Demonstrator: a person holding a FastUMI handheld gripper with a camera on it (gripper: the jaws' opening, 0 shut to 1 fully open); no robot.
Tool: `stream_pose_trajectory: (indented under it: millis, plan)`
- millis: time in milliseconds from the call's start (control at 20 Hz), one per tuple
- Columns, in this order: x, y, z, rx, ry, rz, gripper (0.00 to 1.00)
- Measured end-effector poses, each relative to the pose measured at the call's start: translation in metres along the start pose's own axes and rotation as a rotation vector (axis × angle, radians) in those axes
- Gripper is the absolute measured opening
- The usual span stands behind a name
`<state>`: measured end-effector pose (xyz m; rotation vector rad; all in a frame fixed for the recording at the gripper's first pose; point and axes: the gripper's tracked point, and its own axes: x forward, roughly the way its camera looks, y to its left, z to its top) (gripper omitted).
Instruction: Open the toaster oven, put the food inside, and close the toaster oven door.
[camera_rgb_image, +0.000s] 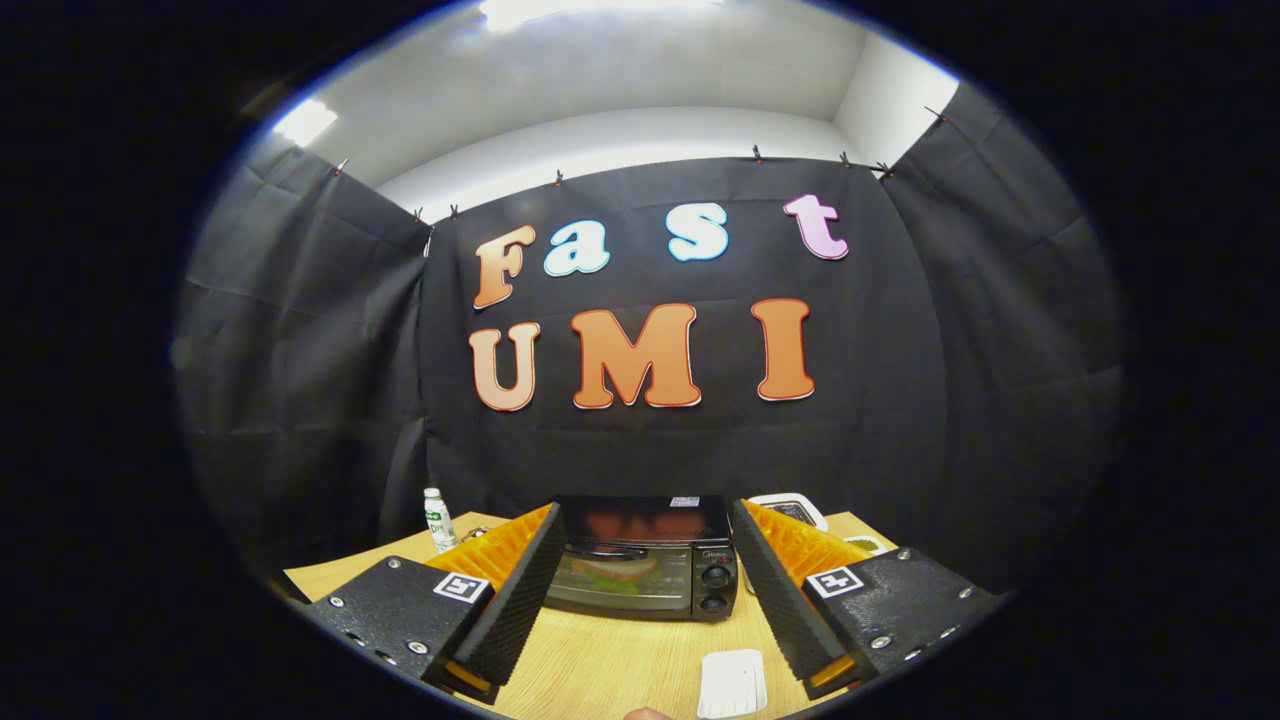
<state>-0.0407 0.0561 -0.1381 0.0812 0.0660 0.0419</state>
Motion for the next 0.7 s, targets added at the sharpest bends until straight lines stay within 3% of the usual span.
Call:
stream_pose_trajectory:
  millis: [700]
  plan:
    - [-0.049,-0.072,0.122,-0.102,-0.14,-0.09,0.99]
